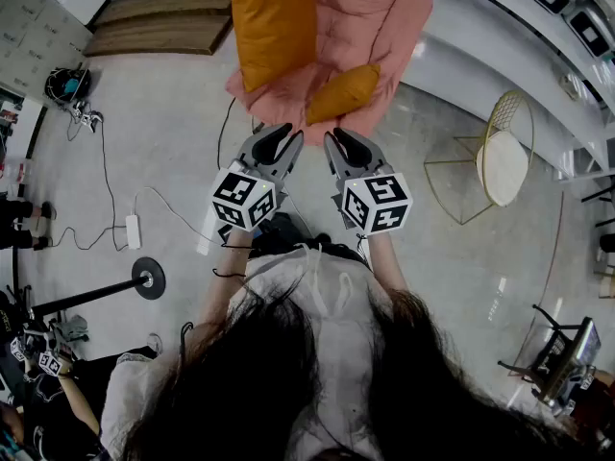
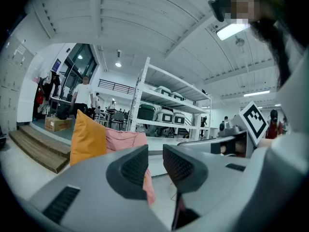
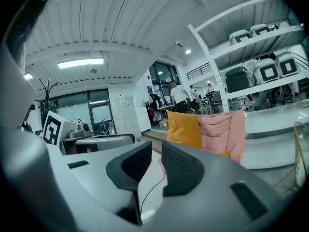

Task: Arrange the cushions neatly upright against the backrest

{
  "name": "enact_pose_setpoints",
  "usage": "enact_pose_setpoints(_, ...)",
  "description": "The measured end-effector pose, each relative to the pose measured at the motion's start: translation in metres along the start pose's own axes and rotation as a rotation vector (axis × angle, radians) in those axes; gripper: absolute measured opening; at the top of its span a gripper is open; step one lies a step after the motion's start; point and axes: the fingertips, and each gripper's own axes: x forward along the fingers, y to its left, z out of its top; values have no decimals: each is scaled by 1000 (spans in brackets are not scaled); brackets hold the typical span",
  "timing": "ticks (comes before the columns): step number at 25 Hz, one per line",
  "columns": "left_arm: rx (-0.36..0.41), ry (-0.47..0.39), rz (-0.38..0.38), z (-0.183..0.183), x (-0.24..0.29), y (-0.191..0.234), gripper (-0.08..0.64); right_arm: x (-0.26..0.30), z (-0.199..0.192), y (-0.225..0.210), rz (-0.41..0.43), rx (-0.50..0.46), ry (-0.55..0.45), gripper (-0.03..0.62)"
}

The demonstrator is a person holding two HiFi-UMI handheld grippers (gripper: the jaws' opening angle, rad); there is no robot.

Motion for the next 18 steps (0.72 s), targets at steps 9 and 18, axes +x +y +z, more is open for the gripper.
enact_pose_setpoints(9,-13,11,16,-1,2,8,98,3,1,-3,11,23,-15,75)
enact_pose_setpoints(18,-39,28,66,-3,1,31,98,15,-6,-9,43,33,17,75)
